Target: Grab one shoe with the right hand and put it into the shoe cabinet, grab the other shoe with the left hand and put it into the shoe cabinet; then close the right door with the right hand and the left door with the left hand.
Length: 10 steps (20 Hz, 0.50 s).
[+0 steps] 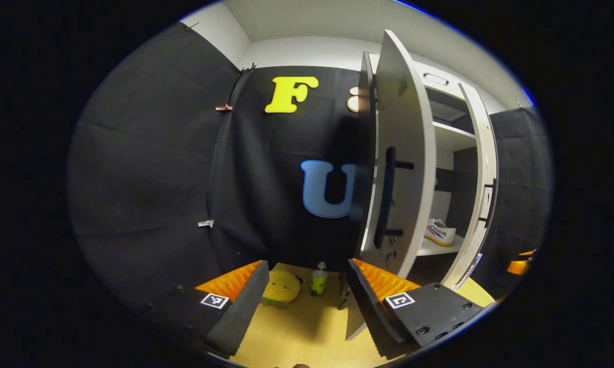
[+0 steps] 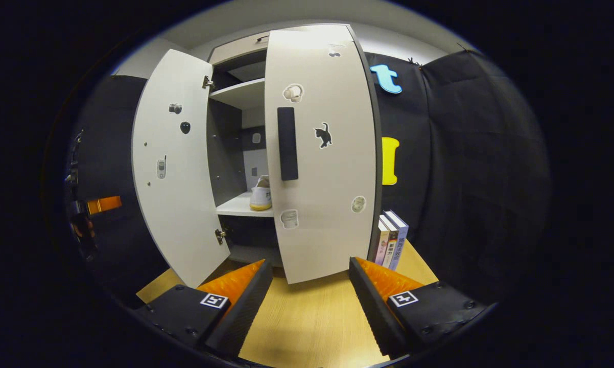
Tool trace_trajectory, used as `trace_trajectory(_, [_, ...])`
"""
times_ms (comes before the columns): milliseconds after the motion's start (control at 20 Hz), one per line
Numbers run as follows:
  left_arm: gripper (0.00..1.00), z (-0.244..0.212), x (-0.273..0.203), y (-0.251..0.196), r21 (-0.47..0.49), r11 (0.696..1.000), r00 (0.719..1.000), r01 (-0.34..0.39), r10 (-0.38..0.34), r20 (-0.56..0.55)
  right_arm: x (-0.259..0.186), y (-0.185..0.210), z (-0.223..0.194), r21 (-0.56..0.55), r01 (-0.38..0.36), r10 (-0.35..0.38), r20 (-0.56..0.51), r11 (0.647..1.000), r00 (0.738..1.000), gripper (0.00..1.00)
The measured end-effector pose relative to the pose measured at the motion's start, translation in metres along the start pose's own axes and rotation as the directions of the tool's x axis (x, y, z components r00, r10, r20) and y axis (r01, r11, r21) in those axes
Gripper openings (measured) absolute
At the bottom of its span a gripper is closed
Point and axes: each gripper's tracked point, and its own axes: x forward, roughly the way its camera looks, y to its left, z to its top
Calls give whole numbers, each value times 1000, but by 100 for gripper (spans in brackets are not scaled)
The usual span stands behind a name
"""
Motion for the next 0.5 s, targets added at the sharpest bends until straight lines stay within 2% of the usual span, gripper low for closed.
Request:
trace_trajectory(150, [95, 14, 29, 11, -11, 1000, 1000, 13, -13, -2, -10, -13, -18, 39, 47, -46, -38, 998, 998, 100])
trace_trajectory(350, [95, 41, 58, -4, -50, 994, 995, 100, -100, 9, -21, -29, -29, 64, 98, -95, -53, 993, 994, 99])
trace_trajectory(500, [95, 56, 74, -15, -21, 990, 990, 141, -141, 15, -25, -33, -32, 81, 111, -106, -59, 991, 993, 99])
